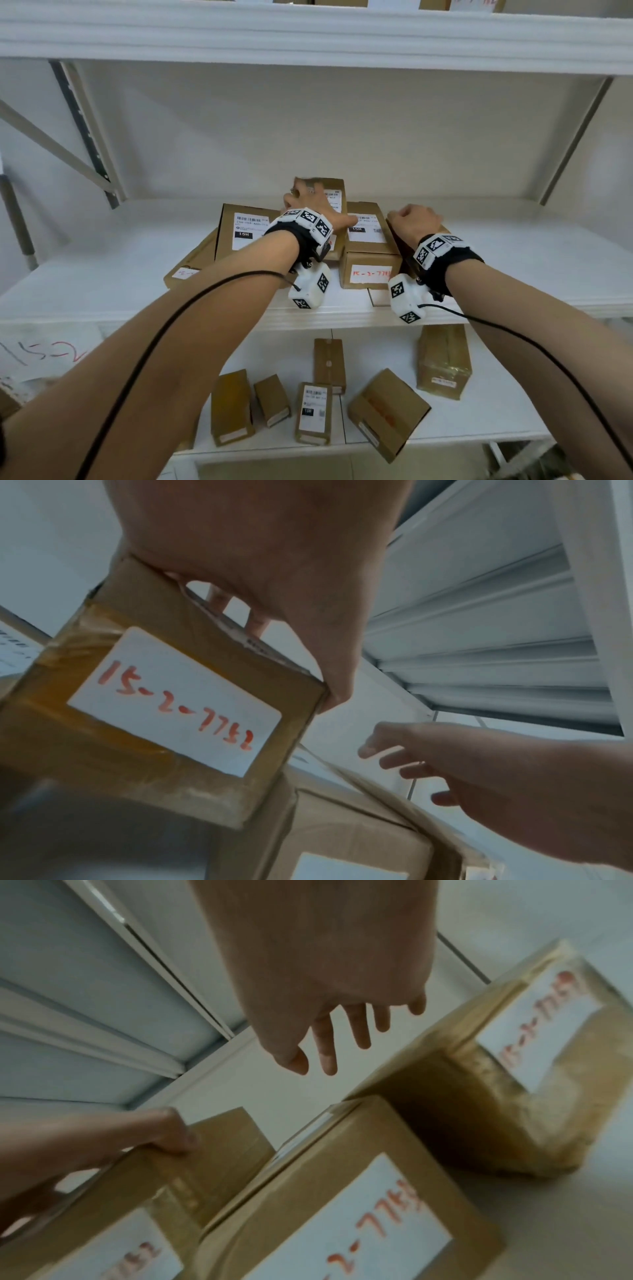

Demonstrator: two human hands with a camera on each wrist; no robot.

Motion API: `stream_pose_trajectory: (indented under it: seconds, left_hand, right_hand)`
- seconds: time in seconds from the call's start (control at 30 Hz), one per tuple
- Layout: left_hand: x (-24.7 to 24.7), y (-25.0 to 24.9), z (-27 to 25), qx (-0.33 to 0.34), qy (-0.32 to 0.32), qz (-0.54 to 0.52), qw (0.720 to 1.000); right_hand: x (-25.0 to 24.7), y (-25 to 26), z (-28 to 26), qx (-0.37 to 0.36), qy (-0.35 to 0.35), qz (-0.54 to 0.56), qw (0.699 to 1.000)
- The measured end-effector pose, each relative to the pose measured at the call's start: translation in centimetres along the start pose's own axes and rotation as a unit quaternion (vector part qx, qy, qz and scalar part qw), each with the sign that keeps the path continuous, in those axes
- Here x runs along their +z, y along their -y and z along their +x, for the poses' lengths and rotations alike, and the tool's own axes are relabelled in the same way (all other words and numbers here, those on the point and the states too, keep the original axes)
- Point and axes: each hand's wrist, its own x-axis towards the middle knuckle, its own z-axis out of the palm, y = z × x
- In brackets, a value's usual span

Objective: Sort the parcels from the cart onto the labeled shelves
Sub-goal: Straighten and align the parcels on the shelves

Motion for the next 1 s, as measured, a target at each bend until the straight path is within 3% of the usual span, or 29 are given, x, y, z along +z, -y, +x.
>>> stream_pose_trajectory:
  seconds: [0.27, 0.4, 0.5, 0.6, 0.67, 0.83, 0.9, 1.0]
  left_hand:
    - [2.4, 1.7, -1.2, 0.018, 0.054, 0.049, 0.997]
    - [0.1, 5.8, -0.9, -0.023, -0.049, -0.01, 0.998]
    - [-2.7, 10.1, -0.4, -0.117, -0.132, -0.042, 0.983]
    - [-3.9, 13.7, -1.1, -0.203, -0.168, -0.106, 0.959]
    - [-3.6, 15.4, -1.9, -0.229, -0.152, -0.152, 0.949]
    - [-0.1, 19.6, -2.6, -0.295, -0.018, -0.235, 0.926]
    - [0.6, 19.9, -2.8, -0.273, 0.029, -0.244, 0.93]
    - [1.5, 19.8, -2.2, -0.238, 0.035, -0.293, 0.925]
  right_hand:
    - [0.9, -3.4, 1.8, 0.034, 0.027, -0.078, 0.996]
    - [-0.4, -2.7, 0.1, 0.12, 0.019, -0.107, 0.987]
    - [0.3, -2.5, -0.5, 0.144, 0.025, -0.106, 0.984]
    - [2.9, -2.6, 0.3, 0.146, 0.031, -0.062, 0.987]
    - [4.5, -2.7, 1.3, 0.133, 0.017, -0.038, 0.99]
    - [4.3, -2.1, 0.5, 0.127, 0.012, -0.078, 0.989]
    - [3.7, -1.9, -0.2, 0.1, 0.025, -0.119, 0.988]
    - [3.3, -1.7, -0.8, 0.08, 0.029, -0.136, 0.987]
